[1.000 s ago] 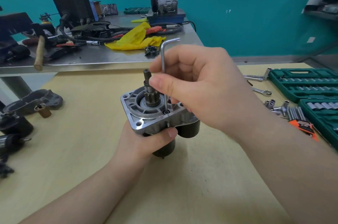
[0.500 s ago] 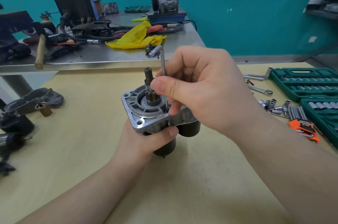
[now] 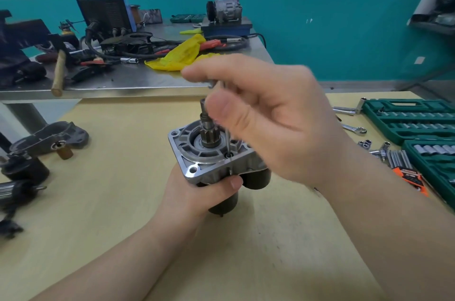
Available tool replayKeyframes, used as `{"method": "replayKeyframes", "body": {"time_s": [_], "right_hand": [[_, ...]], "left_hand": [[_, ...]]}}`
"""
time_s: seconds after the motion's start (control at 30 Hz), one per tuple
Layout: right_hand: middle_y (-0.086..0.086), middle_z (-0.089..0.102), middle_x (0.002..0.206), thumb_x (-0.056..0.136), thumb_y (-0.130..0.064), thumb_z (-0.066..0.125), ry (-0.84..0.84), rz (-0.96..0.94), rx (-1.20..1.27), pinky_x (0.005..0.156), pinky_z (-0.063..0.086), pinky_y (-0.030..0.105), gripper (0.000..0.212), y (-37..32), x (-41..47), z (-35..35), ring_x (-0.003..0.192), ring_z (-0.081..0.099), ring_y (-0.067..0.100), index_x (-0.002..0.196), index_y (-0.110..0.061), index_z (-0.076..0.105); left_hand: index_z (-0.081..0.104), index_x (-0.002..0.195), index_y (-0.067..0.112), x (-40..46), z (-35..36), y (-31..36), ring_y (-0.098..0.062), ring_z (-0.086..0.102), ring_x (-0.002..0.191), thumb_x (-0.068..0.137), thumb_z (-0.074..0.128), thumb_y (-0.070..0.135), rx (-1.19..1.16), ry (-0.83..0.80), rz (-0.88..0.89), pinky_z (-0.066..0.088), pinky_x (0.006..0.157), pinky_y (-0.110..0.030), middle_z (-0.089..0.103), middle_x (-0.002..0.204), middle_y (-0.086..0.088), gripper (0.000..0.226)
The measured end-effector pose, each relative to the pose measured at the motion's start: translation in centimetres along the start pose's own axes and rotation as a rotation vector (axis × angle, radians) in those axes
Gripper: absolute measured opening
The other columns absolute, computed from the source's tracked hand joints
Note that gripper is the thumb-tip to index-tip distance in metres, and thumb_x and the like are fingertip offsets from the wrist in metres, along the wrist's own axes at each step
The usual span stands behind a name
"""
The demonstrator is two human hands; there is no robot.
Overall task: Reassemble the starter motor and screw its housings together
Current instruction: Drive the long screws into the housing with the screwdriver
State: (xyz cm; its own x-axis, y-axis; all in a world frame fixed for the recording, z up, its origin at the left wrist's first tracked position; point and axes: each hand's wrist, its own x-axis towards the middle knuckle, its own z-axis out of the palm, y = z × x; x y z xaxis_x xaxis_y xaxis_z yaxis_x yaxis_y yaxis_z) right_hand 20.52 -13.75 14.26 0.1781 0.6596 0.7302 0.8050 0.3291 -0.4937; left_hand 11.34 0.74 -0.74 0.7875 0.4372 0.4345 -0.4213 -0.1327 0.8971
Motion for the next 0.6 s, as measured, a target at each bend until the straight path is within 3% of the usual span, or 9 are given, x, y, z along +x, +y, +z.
{"method": "replayKeyframes", "body": {"time_s": [0.07,0.13,0.17,0.23,0.3,0.37,0.5,0.6], "right_hand": [[-0.004,0.066,0.073,0.105,-0.015,0.062,0.046,0.006,0.018,0.058,0.045,0.018,0.019,-0.5,0.6,-0.4,0.062,0.060,0.004,0.108,-0.005,0.077],[-0.001,0.066,0.065,0.102,-0.016,0.068,0.067,0.048,-0.023,0.057,0.047,0.022,0.014,-0.8,1.3,-0.4,0.059,0.062,0.007,0.099,-0.008,0.080],[-0.001,0.065,0.062,0.101,-0.016,0.070,0.075,0.082,-0.062,0.058,0.050,0.025,0.011,-1.0,1.6,-0.3,0.060,0.065,0.011,0.103,-0.013,0.080],[0.003,0.065,0.057,0.101,-0.015,0.067,0.092,0.189,-0.114,0.059,0.050,0.019,0.020,-1.4,2.1,-0.1,0.054,0.065,0.013,0.116,-0.021,0.078],[0.003,0.068,0.055,0.102,-0.019,0.067,0.050,0.327,0.048,0.047,0.043,0.013,0.012,-1.5,2.4,-0.1,0.042,0.055,0.007,0.102,-0.023,0.078],[0.001,0.066,0.057,0.103,-0.027,0.069,-0.024,0.467,0.312,0.038,0.036,0.017,0.017,-1.4,2.4,-0.6,0.040,0.049,0.011,0.089,-0.019,0.075],[0.009,0.066,0.070,0.096,-0.015,0.069,-0.165,0.549,0.700,0.040,0.044,0.019,0.004,-0.7,2.1,-1.7,0.049,0.056,0.013,0.093,-0.013,0.066],[0.015,0.072,0.073,0.092,-0.006,0.074,0.024,0.492,0.623,0.042,0.048,0.024,0.012,-0.3,1.6,-0.9,0.049,0.060,0.018,0.087,-0.008,0.063]], "left_hand": [[0.072,0.129,0.014,-0.1,0.0,0.1,-0.031,0.071,0.122,0.078,0.084,0.027,0.015,0.002,-0.030,0.059,0.098,-0.047,0.076,0.127,-0.007,0.054],[0.073,0.127,0.016,-0.2,0.1,0.1,-0.028,0.071,0.122,0.076,0.084,0.028,0.018,0.002,-0.042,0.057,0.097,-0.044,0.077,0.127,-0.005,0.054],[0.073,0.127,0.017,-0.2,0.2,0.3,-0.027,0.071,0.122,0.075,0.083,0.028,0.019,0.005,-0.045,0.057,0.096,-0.041,0.077,0.127,-0.005,0.054],[0.073,0.127,0.013,-0.2,0.3,0.4,-0.028,0.071,0.121,0.076,0.082,0.028,0.022,-0.008,-0.045,0.058,0.094,-0.036,0.077,0.126,-0.006,0.054],[0.074,0.126,0.015,-0.1,0.3,0.4,-0.026,0.072,0.118,0.078,0.082,0.027,0.010,-0.017,-0.040,0.059,0.092,-0.032,0.077,0.125,-0.005,0.050],[0.074,0.127,0.023,-0.1,0.2,0.5,-0.026,0.072,0.121,0.078,0.082,0.026,-0.002,-0.013,-0.026,0.060,0.095,-0.034,0.077,0.128,-0.003,0.050],[0.072,0.130,0.025,-0.1,0.3,0.5,-0.026,0.070,0.125,0.079,0.082,0.024,-0.022,-0.011,0.006,0.059,0.100,-0.033,0.075,0.132,-0.003,0.052],[0.072,0.131,0.026,-0.2,0.4,0.6,-0.025,0.070,0.124,0.079,0.082,0.025,-0.021,-0.008,0.003,0.058,0.098,-0.032,0.075,0.131,-0.003,0.054]]}}
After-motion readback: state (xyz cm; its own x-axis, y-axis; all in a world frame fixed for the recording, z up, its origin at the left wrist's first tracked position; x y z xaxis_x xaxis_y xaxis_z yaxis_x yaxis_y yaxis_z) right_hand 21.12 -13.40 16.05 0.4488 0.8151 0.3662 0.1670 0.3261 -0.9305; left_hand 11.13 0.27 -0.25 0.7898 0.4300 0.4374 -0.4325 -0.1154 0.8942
